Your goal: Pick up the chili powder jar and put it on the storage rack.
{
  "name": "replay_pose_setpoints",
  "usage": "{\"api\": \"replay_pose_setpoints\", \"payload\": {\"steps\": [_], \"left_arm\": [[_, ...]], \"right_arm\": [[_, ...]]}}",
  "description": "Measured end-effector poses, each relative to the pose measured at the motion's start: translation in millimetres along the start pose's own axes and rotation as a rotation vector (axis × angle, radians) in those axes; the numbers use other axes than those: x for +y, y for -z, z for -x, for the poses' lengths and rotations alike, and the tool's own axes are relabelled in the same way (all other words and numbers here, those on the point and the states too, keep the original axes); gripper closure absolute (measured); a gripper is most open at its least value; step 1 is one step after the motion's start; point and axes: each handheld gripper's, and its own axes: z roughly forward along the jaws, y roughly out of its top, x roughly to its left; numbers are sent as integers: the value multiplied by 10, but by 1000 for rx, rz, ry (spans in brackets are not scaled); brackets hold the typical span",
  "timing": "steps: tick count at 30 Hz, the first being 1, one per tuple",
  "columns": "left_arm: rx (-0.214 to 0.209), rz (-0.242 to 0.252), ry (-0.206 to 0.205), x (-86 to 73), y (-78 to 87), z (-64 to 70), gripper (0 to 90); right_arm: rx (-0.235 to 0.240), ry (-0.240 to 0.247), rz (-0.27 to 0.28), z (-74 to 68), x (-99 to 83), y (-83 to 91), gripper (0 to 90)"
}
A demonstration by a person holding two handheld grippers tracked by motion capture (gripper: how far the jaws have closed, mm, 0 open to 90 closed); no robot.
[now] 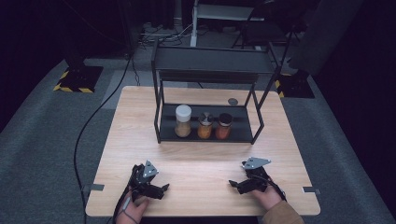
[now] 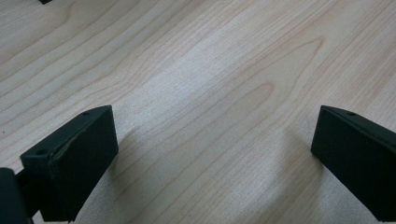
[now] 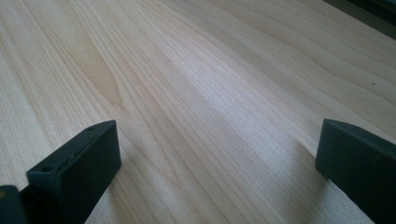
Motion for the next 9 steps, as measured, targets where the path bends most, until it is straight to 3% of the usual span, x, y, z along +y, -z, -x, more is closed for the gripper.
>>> {"api": "replay_pose_setpoints", "payload": {"steps": [9], "left_arm": [[1,-3,0,7,-2,3,0]], "right_arm": [[0,0,0,0,-1,0,0]]}}
